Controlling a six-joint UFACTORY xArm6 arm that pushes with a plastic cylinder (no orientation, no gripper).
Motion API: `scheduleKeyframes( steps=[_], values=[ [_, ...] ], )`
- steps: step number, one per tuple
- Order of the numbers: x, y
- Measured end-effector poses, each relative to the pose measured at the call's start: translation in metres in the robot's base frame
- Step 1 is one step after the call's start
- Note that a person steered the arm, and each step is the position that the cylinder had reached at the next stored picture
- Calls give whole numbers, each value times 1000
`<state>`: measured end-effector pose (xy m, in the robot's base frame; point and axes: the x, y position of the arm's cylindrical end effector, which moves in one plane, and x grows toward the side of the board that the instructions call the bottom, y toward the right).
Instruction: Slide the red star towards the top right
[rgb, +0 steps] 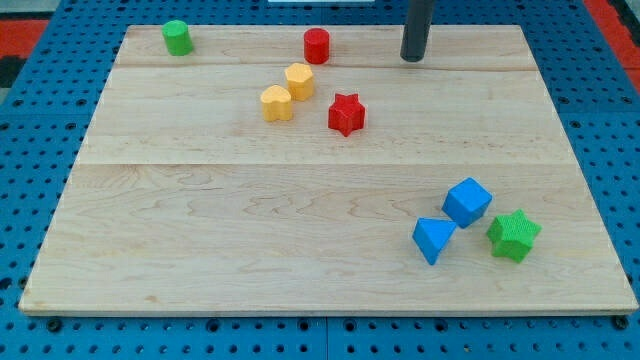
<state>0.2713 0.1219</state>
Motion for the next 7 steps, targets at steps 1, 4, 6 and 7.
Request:
scheduleKeyframes(
  steps=[1, 4, 6, 7],
  values=[
    [37, -15],
    [158, -164],
    [233, -234],
    [211, -164]
  ],
)
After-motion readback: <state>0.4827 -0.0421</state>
